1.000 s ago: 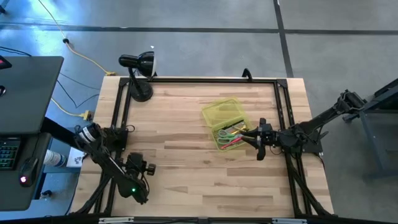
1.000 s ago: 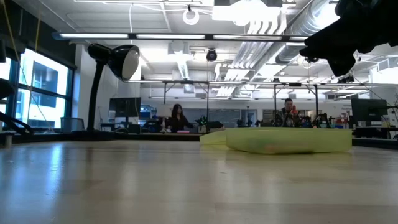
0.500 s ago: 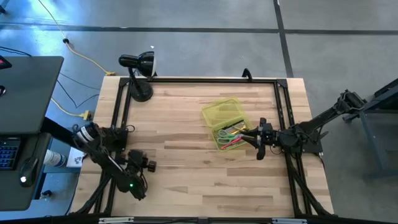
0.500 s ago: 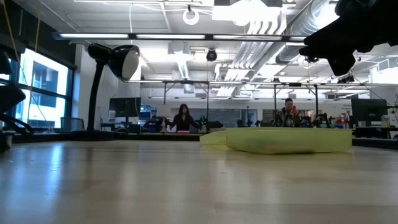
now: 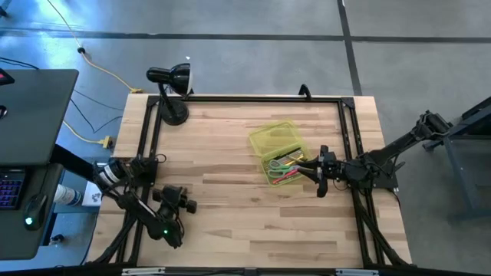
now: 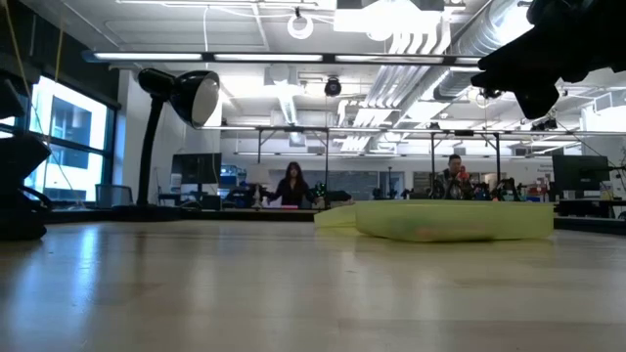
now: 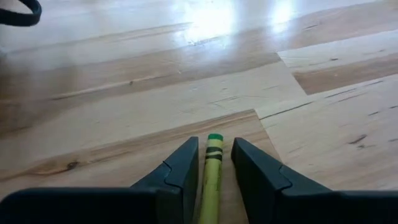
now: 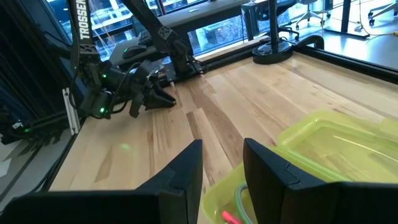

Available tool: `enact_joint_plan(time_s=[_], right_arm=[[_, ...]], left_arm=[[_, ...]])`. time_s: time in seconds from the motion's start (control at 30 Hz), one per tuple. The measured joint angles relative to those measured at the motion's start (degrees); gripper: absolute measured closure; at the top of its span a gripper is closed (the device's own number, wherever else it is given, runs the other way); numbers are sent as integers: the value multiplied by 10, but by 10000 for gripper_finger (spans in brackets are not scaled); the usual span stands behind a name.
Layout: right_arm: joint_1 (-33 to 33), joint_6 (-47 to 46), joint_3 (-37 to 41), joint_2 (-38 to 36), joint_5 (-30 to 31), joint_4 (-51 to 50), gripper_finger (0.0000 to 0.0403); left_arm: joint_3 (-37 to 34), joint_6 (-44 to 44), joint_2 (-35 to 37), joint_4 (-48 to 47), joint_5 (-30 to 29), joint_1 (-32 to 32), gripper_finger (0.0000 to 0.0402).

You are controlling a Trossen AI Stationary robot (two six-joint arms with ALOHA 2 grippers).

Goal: Pick & place school supplies into a supply box
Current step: Put the green crayon into the yellow supply box

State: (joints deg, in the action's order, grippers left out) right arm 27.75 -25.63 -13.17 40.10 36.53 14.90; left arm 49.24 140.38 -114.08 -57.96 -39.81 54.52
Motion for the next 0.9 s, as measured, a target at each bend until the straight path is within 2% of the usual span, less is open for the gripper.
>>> enact_joint_plan(time_s=[0.37, 0.53, 0.9], right_arm=[[0, 0, 0, 0, -1, 1, 308], [0, 0, 0, 0, -1, 4, 308], [0, 0, 0, 0, -1, 8, 308]], left_arm=[[17, -7, -19, -28, 33, 35, 263], [17, 16, -43, -38, 12, 60, 263], [18, 11, -57, -40, -3, 62, 263]])
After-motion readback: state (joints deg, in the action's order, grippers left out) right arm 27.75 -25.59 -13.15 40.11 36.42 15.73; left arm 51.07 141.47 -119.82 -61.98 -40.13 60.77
